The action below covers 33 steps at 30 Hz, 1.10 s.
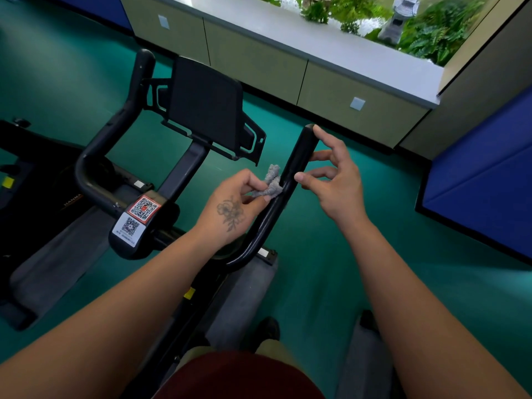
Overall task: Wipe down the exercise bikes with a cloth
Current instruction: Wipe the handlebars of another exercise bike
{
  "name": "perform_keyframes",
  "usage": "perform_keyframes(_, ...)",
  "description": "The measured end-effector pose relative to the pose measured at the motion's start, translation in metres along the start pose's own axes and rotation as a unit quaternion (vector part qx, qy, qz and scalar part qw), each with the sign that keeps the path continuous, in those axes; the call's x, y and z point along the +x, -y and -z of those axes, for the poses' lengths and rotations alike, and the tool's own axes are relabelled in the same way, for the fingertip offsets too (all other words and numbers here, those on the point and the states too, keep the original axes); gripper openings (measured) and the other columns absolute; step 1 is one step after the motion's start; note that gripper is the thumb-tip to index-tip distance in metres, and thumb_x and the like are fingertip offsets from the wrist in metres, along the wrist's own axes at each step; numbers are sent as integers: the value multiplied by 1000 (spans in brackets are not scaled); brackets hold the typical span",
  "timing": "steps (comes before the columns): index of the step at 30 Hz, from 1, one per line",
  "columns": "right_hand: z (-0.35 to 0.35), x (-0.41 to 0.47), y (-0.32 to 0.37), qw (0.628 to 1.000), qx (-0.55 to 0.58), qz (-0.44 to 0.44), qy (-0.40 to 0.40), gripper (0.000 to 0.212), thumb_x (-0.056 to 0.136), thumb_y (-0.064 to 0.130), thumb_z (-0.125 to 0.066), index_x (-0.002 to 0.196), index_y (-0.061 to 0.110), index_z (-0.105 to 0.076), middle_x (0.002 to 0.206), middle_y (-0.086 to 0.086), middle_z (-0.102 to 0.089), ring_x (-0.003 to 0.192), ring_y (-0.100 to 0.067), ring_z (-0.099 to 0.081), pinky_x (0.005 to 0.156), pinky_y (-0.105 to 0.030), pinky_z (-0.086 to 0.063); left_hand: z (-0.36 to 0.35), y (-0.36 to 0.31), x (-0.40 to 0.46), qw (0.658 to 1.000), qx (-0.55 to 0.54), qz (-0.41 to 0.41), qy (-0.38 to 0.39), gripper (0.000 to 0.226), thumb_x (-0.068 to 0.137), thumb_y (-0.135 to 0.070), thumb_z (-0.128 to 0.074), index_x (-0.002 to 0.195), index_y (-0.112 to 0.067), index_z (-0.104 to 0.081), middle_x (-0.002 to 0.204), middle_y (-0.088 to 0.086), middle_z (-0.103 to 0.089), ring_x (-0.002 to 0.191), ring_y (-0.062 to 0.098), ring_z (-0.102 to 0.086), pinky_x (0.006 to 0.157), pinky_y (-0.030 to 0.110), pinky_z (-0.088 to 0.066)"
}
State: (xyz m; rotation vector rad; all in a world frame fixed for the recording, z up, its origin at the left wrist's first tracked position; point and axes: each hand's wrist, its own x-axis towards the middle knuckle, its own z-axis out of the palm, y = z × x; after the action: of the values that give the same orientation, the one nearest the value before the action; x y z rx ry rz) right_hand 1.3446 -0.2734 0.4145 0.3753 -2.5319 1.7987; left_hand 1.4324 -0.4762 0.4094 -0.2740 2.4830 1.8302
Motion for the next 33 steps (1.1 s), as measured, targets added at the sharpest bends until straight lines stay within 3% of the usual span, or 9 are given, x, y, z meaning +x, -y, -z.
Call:
perform_keyframes(3,-1,0,-2,1000,12,-8,4,91,79,6,-87,141,61,-50,110,6,-66,80,-19,-76,85,-57,-62,-7,-10,7,999,18,-32,-12,21,99,-12,-74,94,-27,-61,108,-9,-80,103,12,-78,96,46,-61)
perform_keyframes(5,-1,0,-4,1000,18,-9,7,90,79,5,-87,143,57,-51,109,8,-65,80,-20,-76,83,-58,-62,-12,-17,10,998,31,-48,-28,21,100,-15,-73,95,-30,-60,109,-10,-79,103,11,-77,98,51,-60)
perform_keyframes(11,-1,1,-7,999,37,-10,16,90,80,5,-87,145,56,-51,109,5,-66,80,-24,-75,82,-59,-61,-23,-27,14,994,47,-73,-73,14,101,-20,-70,98,-28,-59,104,-5,-78,98,20,-76,90,53,-59)
perform_keyframes(15,1,1,-7,999,37,2,25,90,81,7,-87,144,58,-50,111,2,-66,81,-22,-74,82,-56,-63,-25,-40,17,990,42,-98,-92,10,102,-14,-68,103,-22,-62,110,-9,-77,101,7,-75,92,45,-59)
perform_keyframes(18,10,3,-4,999,19,35,29,77,85,14,-86,144,51,-52,119,2,-64,91,-11,-70,77,-35,-61,-19,-49,17,987,25,-116,-106,11,103,-16,-69,103,-24,-61,108,-12,-77,102,8,-75,94,48,-60)
perform_keyframes(21,19,8,0,997,8,71,14,63,91,23,-81,146,35,-55,133,-4,-58,110,-12,-65,84,-22,-55,-8,-58,17,984,-22,-137,-111,16,103,-14,-70,101,-27,-61,107,-4,-78,103,14,-77,93,53,-63)
perform_keyframes(28,31,22,28,993,103,34,49,64,96,32,-70,154,26,-44,147,0,-61,132,-17,-60,108,-35,-50,11,-93,16,969,-175,-169,-48,14,103,2,-65,105,-9,-57,109,14,-76,99,26,-78,85,43,-67)
perform_keyframes(33,34,19,37,990,134,13,30,57,91,18,-77,143,20,-54,111,-3,-74,111,-17,-69,104,-42,-55,12,-97,19,964,-220,-143,-34,12,105,2,-62,111,-5,-54,112,17,-75,101,28,-77,82,41,-67)
